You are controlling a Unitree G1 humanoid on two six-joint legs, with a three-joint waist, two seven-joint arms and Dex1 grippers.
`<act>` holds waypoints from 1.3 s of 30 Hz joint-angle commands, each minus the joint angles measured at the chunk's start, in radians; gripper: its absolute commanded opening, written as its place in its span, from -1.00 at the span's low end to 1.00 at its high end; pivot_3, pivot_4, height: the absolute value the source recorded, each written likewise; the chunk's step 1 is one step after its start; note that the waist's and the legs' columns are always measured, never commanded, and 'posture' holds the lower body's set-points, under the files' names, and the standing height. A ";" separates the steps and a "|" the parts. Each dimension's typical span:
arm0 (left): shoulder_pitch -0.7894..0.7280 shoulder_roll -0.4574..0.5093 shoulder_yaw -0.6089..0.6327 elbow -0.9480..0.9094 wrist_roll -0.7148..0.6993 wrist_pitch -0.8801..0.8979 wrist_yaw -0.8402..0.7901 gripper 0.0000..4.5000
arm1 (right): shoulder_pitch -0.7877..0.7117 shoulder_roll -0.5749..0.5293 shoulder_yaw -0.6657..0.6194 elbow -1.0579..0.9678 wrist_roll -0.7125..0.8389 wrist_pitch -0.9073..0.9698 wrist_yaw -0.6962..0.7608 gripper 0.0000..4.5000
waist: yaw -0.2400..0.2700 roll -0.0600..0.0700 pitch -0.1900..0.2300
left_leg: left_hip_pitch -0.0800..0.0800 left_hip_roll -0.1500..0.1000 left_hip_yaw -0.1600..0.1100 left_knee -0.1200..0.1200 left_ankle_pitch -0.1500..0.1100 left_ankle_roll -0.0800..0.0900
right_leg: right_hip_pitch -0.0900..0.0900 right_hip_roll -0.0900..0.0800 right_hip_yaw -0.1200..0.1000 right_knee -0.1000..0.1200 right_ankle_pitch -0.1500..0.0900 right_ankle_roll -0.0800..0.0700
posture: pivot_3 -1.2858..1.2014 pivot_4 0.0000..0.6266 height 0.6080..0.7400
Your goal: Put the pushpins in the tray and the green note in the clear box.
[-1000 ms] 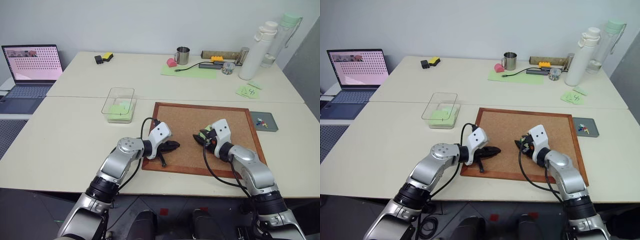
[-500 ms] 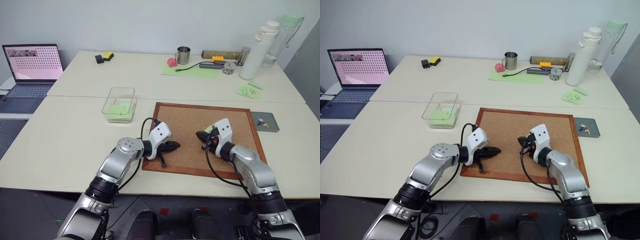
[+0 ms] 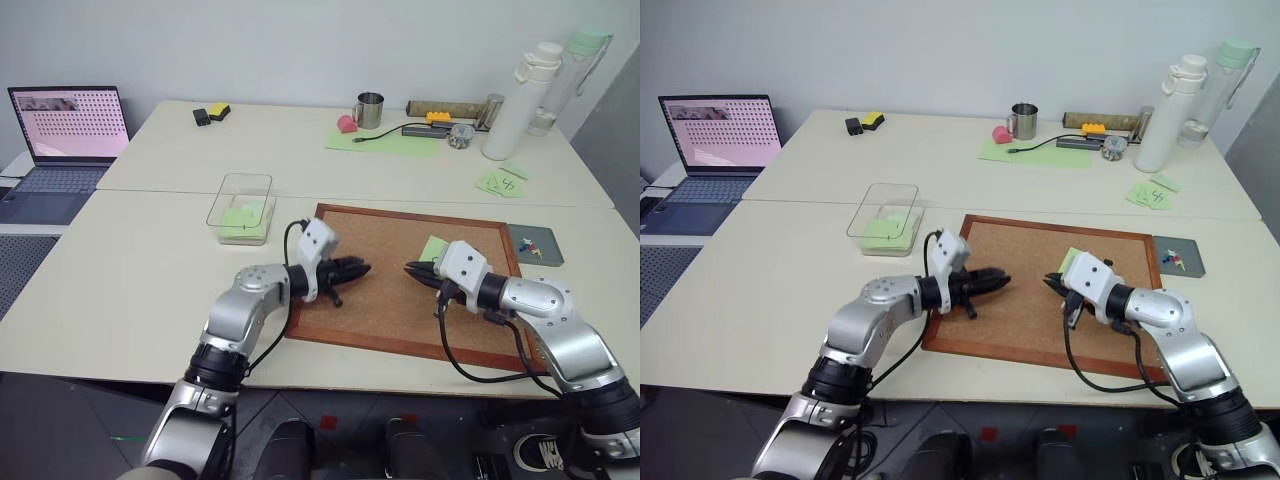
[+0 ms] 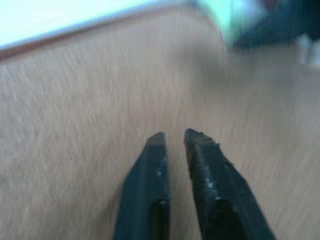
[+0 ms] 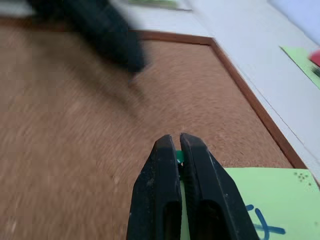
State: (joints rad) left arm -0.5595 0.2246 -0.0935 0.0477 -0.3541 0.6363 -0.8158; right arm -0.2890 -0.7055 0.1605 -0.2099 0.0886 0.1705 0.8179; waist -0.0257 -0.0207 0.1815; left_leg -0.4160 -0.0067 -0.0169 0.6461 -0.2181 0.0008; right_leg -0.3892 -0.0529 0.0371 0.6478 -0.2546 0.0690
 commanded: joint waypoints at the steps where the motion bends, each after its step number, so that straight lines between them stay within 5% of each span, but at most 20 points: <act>1: -0.058 -0.032 0.075 -0.058 -0.131 0.118 0.023 -0.19 | -0.030 -0.048 0.007 -0.013 -0.028 -0.111 0.077 -1.00 | -0.002 0.000 0.000 | 0.000 0.000 0.000 0.000 0.000 0.000 | 0.000 0.000 0.000 0.000 0.000 0.000 | 0.03 -0.52 1.00; 5: -0.094 -0.048 0.106 -0.060 -0.214 0.245 0.051 0.16 | -0.068 -0.086 0.034 -0.012 -0.057 -0.221 0.150 -1.00 | -0.004 0.000 0.000 | 0.001 0.000 0.000 0.000 0.000 0.000 | 0.000 0.000 0.001 0.000 0.000 0.000 | 0.03 -0.52 1.00; 24: -0.080 -0.048 0.050 -0.127 -0.339 0.354 0.021 0.16 | -0.221 -0.058 0.112 -0.035 -0.068 -0.402 0.302 -1.00 | -0.001 -0.001 0.000 | 0.001 0.000 0.000 0.000 0.000 -0.001 | 0.000 0.000 0.001 0.000 0.000 0.000 | 0.03 -0.52 1.00; 39: -0.081 -0.026 0.034 -0.128 -0.348 0.333 -0.002 -0.96 | -0.269 -0.048 0.118 -0.022 -0.072 -0.436 0.316 -1.00 | 0.002 -0.001 0.000 | 0.001 0.000 0.000 0.000 0.000 -0.001 | 0.000 0.000 0.000 0.000 0.000 0.000 | 0.03 -0.52 1.00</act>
State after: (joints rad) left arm -0.6309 0.1949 -0.0539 -0.0437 -0.6891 0.9920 -0.7987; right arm -0.5329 -0.7495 0.2944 -0.2144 0.0184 -0.2447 1.1310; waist -0.0241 -0.0213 0.1819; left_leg -0.4152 -0.0069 -0.0172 0.6464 -0.2177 0.0000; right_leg -0.3888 -0.0534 0.0376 0.6482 -0.2544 0.0686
